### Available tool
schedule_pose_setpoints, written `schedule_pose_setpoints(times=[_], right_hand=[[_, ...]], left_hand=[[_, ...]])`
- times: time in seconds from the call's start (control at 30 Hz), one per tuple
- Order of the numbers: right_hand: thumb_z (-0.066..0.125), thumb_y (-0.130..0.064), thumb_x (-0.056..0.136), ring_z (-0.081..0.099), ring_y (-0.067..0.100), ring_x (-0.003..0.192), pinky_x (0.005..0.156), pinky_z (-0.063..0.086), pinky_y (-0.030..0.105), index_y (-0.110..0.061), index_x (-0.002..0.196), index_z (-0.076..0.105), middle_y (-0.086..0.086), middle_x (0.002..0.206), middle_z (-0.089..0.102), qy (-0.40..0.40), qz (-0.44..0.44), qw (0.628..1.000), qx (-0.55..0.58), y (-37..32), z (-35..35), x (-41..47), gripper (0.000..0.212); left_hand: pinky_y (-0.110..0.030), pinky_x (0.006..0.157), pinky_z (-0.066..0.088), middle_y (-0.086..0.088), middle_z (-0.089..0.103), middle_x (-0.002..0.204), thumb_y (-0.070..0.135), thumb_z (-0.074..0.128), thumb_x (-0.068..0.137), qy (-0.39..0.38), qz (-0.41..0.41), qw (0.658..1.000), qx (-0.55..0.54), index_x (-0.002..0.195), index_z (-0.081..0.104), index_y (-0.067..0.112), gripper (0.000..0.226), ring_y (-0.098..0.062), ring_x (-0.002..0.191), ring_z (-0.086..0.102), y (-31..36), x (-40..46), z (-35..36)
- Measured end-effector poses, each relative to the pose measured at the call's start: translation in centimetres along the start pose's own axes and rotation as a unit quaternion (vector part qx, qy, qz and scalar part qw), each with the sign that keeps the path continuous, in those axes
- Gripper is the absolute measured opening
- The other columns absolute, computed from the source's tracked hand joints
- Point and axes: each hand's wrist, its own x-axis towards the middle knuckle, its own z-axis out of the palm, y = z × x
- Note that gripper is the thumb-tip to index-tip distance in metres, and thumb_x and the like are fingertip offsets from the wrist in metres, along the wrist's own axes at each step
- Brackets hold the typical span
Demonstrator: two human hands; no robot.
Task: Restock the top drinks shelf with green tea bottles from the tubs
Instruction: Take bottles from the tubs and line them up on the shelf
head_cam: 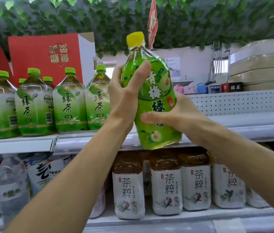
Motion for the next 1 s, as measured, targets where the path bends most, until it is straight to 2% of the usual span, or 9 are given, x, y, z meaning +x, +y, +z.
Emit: schedule_pose_setpoints(times=[0.1, 0.17, 0.27, 0.43, 0.6, 0.7, 0.8, 0.87, 1.0], right_hand=[[0.091, -0.04, 0.045, 0.071, 0.009, 0.095, 0.084, 0.059, 0.029, -0.016, 0.123, 0.057, -0.003, 0.105, 0.073, 0.076, -0.04, 0.996, -0.035, -0.2, -1.7, 1.0, 0.088], [0.094, -0.037, 0.046, 0.069, 0.009, 0.098, 0.083, 0.059, 0.028, -0.014, 0.125, 0.053, -0.002, 0.109, 0.071, 0.124, -0.058, 0.99, -0.04, 0.2, -2.7, 2.0, 0.092], [0.09, -0.042, 0.043, 0.066, 0.006, 0.097, 0.077, 0.055, 0.019, -0.017, 0.122, 0.048, -0.005, 0.11, 0.066, 0.176, -0.053, 0.982, -0.039, 1.1, -4.2, 3.1, 0.093], [0.092, -0.029, 0.05, 0.061, 0.004, 0.093, 0.066, 0.047, 0.014, -0.018, 0.121, 0.046, -0.005, 0.107, 0.062, 0.185, 0.01, 0.981, -0.052, 3.5, -6.8, 4.8, 0.085], [0.094, -0.04, 0.042, 0.06, 0.012, 0.098, 0.08, 0.051, 0.028, -0.02, 0.127, 0.049, 0.0, 0.114, 0.061, 0.178, 0.077, 0.978, -0.079, 6.7, -7.7, 5.9, 0.098], [0.095, -0.04, 0.042, 0.061, 0.013, 0.099, 0.083, 0.051, 0.03, -0.019, 0.135, 0.045, -0.002, 0.111, 0.063, 0.152, 0.125, 0.98, -0.038, 7.8, -8.3, 6.7, 0.108], [0.095, -0.061, 0.015, 0.063, 0.023, 0.11, 0.101, 0.049, 0.047, -0.025, 0.136, 0.047, 0.001, 0.119, 0.066, 0.139, 0.175, 0.974, -0.027, 8.8, -9.3, 7.5, 0.134], [0.093, -0.064, 0.021, 0.062, 0.022, 0.11, 0.102, 0.047, 0.044, -0.024, 0.133, 0.05, -0.001, 0.116, 0.067, 0.117, 0.19, 0.973, -0.061, 9.1, -9.7, 7.8, 0.126], [0.085, -0.035, 0.068, 0.057, 0.018, 0.1, 0.093, 0.041, 0.035, -0.027, 0.112, 0.057, -0.006, 0.099, 0.064, 0.078, 0.198, 0.973, -0.09, 8.4, -9.5, 8.5, 0.052]], left_hand=[[-0.041, 0.085, 0.061, -0.006, 0.071, 0.112, 0.06, 0.068, 0.084, -0.068, 0.021, 0.995, 0.074, 0.124, 0.055, 0.018, 0.06, -0.02, 0.102, 0.072, 0.5, 1.5, 1.1], [-0.047, 0.099, 0.053, -0.003, 0.063, 0.131, 0.072, 0.045, 0.09, -0.121, 0.012, 0.986, 0.11, 0.133, 0.05, 0.024, 0.065, -0.018, 0.12, 0.063, 0.2, 2.6, 1.5], [-0.054, 0.115, 0.033, -0.002, 0.039, 0.155, 0.07, 0.028, 0.095, -0.105, -0.035, 0.978, 0.177, 0.148, 0.036, 0.031, 0.066, -0.02, 0.14, 0.039, -2.4, 3.9, 1.1], [-0.052, 0.12, 0.025, -0.009, 0.018, 0.166, 0.048, 0.049, 0.102, -0.035, -0.141, 0.947, 0.286, 0.16, 0.015, 0.024, 0.072, -0.029, 0.149, 0.025, -7.3, 5.0, -1.0], [-0.051, 0.121, 0.017, -0.006, 0.006, 0.169, 0.033, 0.056, 0.102, -0.059, -0.228, 0.927, 0.292, 0.161, -0.002, 0.027, 0.083, -0.032, 0.153, 0.016, -8.9, 5.2, -1.3], [-0.05, 0.122, 0.023, -0.007, 0.021, 0.166, 0.035, 0.057, 0.101, -0.075, -0.29, 0.907, 0.297, 0.16, 0.009, 0.018, 0.078, -0.031, 0.148, 0.029, -8.7, 5.4, -1.4], [-0.038, 0.105, 0.038, -0.001, 0.059, 0.131, 0.033, 0.056, 0.102, -0.125, -0.324, 0.896, 0.275, 0.142, 0.043, 0.015, 0.045, -0.02, 0.116, 0.056, -8.8, 5.3, -1.5], [-0.035, 0.099, 0.038, 0.004, 0.064, 0.117, 0.031, 0.055, 0.103, -0.141, -0.329, 0.898, 0.255, 0.135, 0.048, 0.016, 0.036, -0.013, 0.1, 0.06, -9.1, 5.4, -1.4], [-0.043, 0.114, 0.036, 0.002, 0.063, 0.126, 0.031, 0.056, 0.102, -0.148, -0.324, 0.898, 0.26, 0.128, 0.051, 0.019, 0.029, -0.02, 0.118, 0.058, -9.7, 5.8, -1.6]])
